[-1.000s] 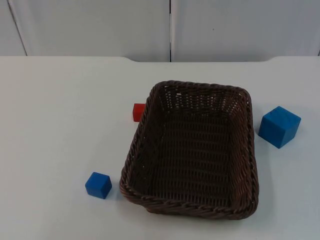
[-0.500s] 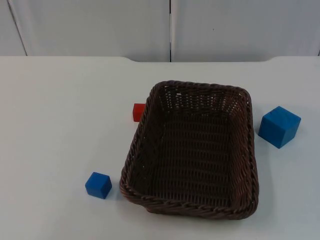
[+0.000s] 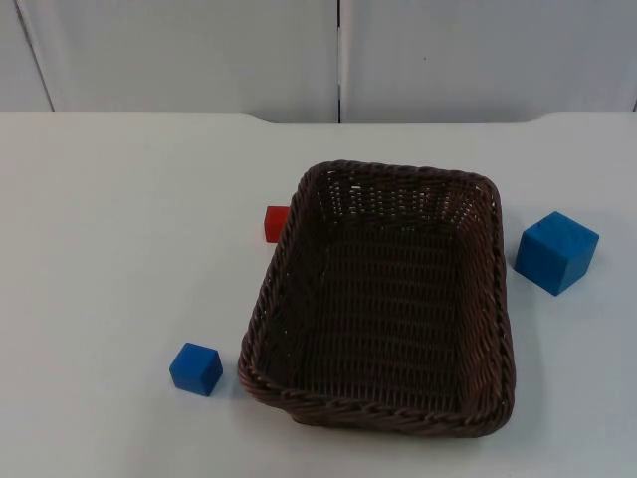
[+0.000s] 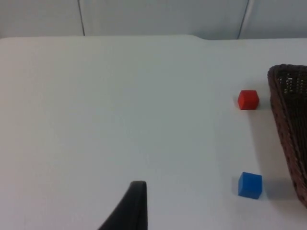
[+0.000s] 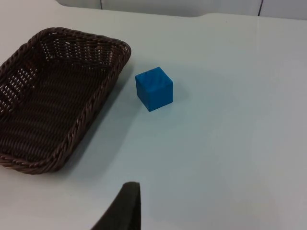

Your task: Pick up the basket with the left hand and place the largest block into the basket with the right hand.

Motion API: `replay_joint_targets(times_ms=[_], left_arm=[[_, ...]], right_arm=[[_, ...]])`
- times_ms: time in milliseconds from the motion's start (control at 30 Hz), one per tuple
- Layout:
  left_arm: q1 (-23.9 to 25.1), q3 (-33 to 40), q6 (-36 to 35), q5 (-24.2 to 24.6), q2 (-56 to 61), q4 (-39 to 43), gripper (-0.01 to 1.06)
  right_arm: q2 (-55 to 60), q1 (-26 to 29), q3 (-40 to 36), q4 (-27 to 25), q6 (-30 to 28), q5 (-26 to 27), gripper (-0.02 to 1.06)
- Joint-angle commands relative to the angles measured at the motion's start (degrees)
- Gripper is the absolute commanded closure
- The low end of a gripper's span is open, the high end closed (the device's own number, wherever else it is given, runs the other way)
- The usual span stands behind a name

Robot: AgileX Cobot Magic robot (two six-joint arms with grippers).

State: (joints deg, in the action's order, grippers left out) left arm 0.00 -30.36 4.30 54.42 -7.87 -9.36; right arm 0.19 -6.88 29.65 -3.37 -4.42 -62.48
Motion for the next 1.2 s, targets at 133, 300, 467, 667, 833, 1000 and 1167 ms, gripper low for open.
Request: replay_joint_targets(times_ms=[133, 300, 467, 667, 833, 1000, 1167], left_arm=[[0.08, -0.27, 3.12, -2.94, -2.9, -4.25, 0.0], [0.08, -0.27, 3.12, -5.15, -4.83, -5.17, 0.0], [0.08, -0.27, 3.12, -7.19, -5.4, -5.72, 0.0], [0.08, -0.27, 3.22, -8.47, -8.12, -7.28, 0.0], [0.08, -0.27, 4.19, -10.31, -9.51, -8.33, 0.0], [0.08, -0.27, 5.34, -10.67, -11.48, -9.77, 0.0], [0.08, -0.27, 5.93, -12.68, -13.5, -10.19, 0.0]], right_arm=[[-0.19, 0.32, -0.1, -0.22, 0.05, 0.61, -0.01], [-0.19, 0.32, -0.1, -0.22, 0.17, 0.61, -0.01], [-0.19, 0.32, -0.1, -0.01, 0.55, 0.61, -0.01], [-0.19, 0.32, -0.1, -0.01, 0.55, 0.61, -0.01], [-0.19, 0.32, -0.1, 0.09, 0.53, 0.61, -0.01], [-0.19, 0.32, -0.1, 0.09, 0.53, 0.61, -0.01], [-0.19, 0.32, -0.1, 0.09, 0.53, 0.61, -0.01]])
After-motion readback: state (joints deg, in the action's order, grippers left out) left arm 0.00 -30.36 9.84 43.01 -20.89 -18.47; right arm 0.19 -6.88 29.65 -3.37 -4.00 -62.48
